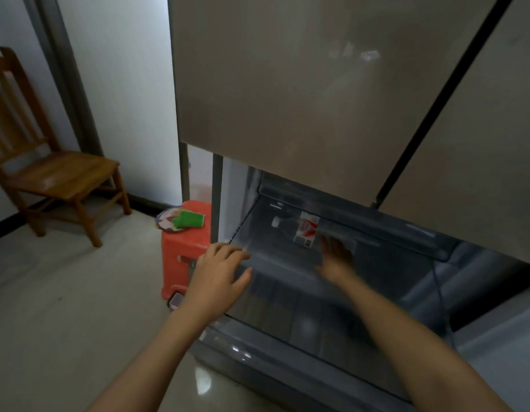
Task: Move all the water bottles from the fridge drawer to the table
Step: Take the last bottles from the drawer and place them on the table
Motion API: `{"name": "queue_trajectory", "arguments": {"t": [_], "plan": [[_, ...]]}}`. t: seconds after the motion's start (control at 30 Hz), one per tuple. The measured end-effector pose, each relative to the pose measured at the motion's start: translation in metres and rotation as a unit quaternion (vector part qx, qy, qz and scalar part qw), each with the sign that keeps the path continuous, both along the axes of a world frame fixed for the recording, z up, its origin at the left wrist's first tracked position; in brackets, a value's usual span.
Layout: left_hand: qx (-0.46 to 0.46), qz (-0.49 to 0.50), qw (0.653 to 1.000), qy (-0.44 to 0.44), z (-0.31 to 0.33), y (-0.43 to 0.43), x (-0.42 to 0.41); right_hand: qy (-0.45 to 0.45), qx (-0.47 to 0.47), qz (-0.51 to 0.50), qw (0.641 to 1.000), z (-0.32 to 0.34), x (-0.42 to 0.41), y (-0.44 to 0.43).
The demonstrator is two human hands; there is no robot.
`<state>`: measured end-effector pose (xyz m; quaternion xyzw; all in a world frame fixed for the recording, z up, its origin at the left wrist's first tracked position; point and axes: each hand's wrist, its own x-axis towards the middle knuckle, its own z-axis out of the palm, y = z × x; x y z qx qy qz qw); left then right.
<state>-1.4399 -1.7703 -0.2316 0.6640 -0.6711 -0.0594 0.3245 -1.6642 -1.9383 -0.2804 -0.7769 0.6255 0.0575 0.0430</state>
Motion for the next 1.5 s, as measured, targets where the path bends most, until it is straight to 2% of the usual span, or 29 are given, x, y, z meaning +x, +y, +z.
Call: {"name": "queue_trajectory", "arguments": {"t": [0.23,0.47,0.67,0.73,0.83,0.93,1.03,1.07,1.23,1.4,1.5], "plan": [[0.045,-0.013,0.998,0.05,-0.002,-0.006,0.003,0.043,-0.047,-0.048,0.997,-0.02,-0.005,-0.043],[0.155,-0.041,0.986,-0.037,0.003,-0.028,-0.007,0.084,-0.139,-0.004,0.987,-0.034,-0.003,-0.05],[0.2,-0.06,0.966,-0.154,0.009,-0.05,-0.028,-0.013,-0.114,-0.008,0.993,-0.031,-0.004,-0.043],[0.22,-0.082,0.953,-0.193,0.008,-0.059,-0.039,-0.02,-0.095,-0.008,0.995,-0.034,-0.009,-0.037],[0.248,-0.1,0.924,-0.274,0.003,-0.085,-0.054,-0.102,-0.091,-0.015,0.99,-0.03,-0.015,-0.03],[0.241,-0.123,0.895,-0.355,-0.01,-0.111,-0.063,-0.083,-0.072,0.011,0.994,-0.033,-0.019,-0.025],[0.233,-0.133,0.879,-0.393,-0.027,-0.134,-0.061,0.075,-0.077,0.073,0.992,-0.035,-0.026,-0.02],[0.236,-0.133,0.879,-0.392,-0.031,-0.14,-0.059,0.096,-0.083,0.099,0.987,-0.034,-0.029,-0.019],[0.245,-0.154,0.872,-0.395,-0.051,-0.149,-0.056,0.03,-0.091,0.124,0.988,-0.036,-0.043,0.002],[0.134,-0.177,0.91,-0.351,-0.054,-0.158,-0.057,-0.077,-0.11,0.063,0.989,-0.013,-0.035,-0.022],[0.128,-0.214,0.905,-0.344,-0.057,-0.163,-0.064,-0.093,-0.077,0.069,0.99,-0.007,-0.025,-0.046]]}}
